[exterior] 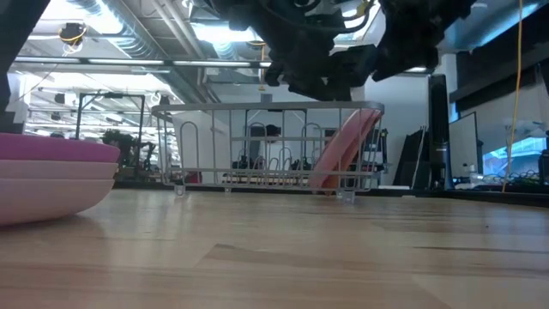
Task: Sort dishes
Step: Put the pink plate into the dish rack
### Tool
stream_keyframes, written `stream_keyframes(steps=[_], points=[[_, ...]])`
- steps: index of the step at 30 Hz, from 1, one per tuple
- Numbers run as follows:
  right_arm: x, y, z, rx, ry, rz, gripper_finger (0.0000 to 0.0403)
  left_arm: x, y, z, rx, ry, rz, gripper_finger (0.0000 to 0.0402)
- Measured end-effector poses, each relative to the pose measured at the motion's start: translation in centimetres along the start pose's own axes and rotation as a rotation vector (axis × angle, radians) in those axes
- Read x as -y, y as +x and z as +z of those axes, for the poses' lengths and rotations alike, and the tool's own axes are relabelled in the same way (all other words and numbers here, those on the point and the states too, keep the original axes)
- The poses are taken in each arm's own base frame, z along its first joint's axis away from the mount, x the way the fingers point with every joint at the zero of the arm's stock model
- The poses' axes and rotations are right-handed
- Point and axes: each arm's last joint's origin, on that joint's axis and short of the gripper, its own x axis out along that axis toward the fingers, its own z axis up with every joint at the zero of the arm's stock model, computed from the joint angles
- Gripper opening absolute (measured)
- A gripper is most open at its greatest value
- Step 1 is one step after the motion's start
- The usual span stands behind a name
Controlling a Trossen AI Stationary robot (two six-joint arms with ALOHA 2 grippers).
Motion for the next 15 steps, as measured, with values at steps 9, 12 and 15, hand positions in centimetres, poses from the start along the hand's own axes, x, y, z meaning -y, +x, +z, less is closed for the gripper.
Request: stream_keyframes(steps=[9,12,15], points=[[0.3,-1.9,1.6,-0.029,-0.092,-0.071,0.0172,-0.2,-0.7,0.8,0.024,-0.003,-0.009,0.0155],[0.6,-2.5,1.8,-0.040,-0.113,-0.128,0.0172,-0.5,-2.0,2.0,0.046,0.006,-0.025,0.0155],[0.8,-2.9,1.9,-0.055,-0.133,-0.172,0.0172,-0.9,-4.0,3.4,0.073,0.018,-0.054,0.0155]])
